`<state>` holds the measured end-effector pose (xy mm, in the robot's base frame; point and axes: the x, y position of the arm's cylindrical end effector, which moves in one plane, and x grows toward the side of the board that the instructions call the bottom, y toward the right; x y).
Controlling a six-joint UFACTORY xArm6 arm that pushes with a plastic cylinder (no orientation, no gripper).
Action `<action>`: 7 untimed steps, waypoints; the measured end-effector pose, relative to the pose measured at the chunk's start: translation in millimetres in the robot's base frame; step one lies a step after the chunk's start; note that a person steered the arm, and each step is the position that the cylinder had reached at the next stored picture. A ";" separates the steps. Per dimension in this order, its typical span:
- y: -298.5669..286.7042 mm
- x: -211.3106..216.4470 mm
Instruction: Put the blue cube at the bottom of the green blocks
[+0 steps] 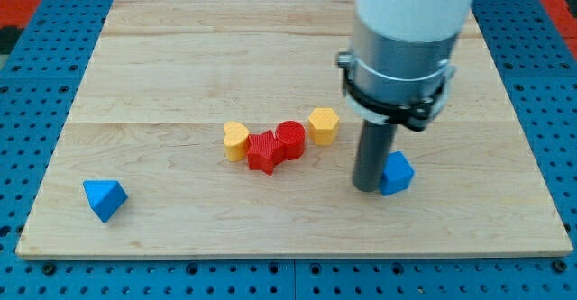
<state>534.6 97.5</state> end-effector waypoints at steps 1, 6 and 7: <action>34.9 0.0; 112.9 -35.6; 136.0 -41.3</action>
<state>493.3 233.4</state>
